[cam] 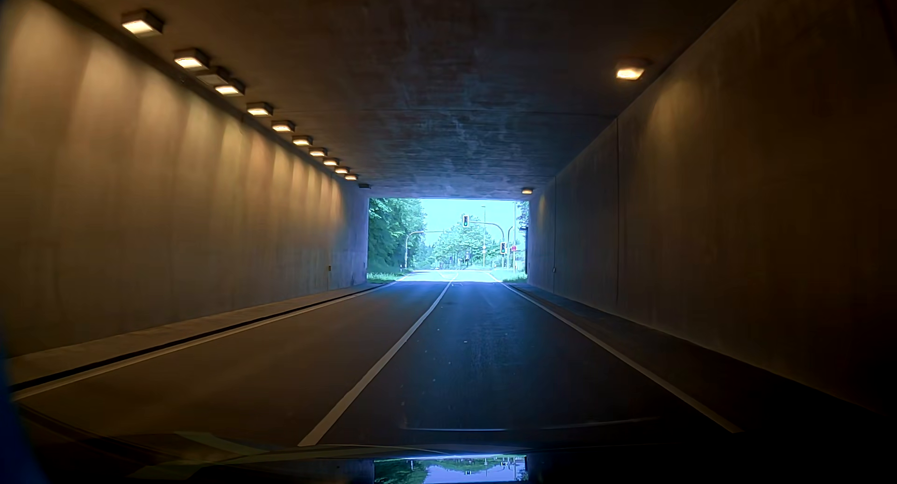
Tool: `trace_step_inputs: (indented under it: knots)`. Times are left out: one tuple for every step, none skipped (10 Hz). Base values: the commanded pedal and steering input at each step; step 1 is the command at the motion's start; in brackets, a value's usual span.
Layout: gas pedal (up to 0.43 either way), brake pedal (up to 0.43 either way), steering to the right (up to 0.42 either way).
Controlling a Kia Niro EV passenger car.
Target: Follow the waypoints while adhering to traffic rules and regulations
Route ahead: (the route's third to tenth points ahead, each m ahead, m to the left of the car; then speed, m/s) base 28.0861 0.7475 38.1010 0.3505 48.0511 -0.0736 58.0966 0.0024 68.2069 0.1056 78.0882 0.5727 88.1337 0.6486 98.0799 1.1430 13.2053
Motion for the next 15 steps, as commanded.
trace_step_inputs:
  knots:
    - [0.067, 0.000, -0.002]
    - [0.067, 0.000, -0.001]
    - [0.067, 0.000, -0.001]
    - [0.067, 0.000, -0.002]
    - [0.067, 0.000, -0.001]
    - [0.067, 0.000, -0.001]
    - [0.067, 0.000, -0.002]
    - [0.067, 0.000, -0.002]
    - [0.067, 0.000, -0.002]
    - [0.067, 0.000, -0.003]
    - [0.059, 0.000, -0.004]
    - [0.059, 0.000, -0.005]
    - [0.059, 0.000, -0.005]
    - [0.047, 0.000, -0.005]
    - [0.047, 0.000, -0.005]
